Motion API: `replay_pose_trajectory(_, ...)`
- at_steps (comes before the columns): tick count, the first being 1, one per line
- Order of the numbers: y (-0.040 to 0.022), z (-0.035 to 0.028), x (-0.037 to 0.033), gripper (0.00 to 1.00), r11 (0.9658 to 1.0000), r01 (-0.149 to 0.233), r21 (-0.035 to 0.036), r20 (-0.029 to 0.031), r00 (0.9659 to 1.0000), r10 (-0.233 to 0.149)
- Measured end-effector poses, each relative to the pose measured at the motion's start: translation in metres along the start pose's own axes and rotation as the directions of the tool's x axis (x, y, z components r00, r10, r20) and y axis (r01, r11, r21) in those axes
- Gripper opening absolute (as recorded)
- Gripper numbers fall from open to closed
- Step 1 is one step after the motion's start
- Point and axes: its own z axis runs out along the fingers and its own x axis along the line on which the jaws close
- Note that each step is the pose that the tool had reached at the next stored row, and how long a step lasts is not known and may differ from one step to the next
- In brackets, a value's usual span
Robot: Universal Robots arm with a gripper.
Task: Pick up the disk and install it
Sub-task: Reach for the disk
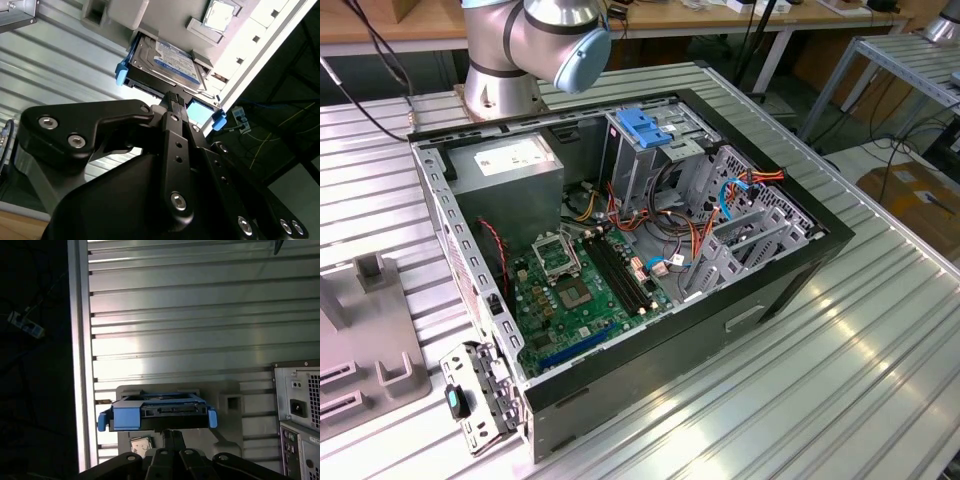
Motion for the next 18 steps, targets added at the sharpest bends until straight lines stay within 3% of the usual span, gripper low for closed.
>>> replay_pose_trajectory(9,-0.0002,0.0122,0.0068,0.11,0.9979,0.065,0.0010,-0.0027,0.9979,-0.065)
replay_pose_trajectory(12,0.0013,0.0138,0.0087,0.11,0.9976,0.069,0.0011,-0.0028,0.9976,-0.069)
replay_pose_trajectory(14,0.0030,0.0182,0.0095,0.11,0.9968,0.080,0.0013,-0.0034,0.9968,-0.080)
replay_pose_trajectory(18,0.0035,0.0190,0.0099,0.11,0.9966,0.083,0.0013,-0.0034,0.9966,-0.083)
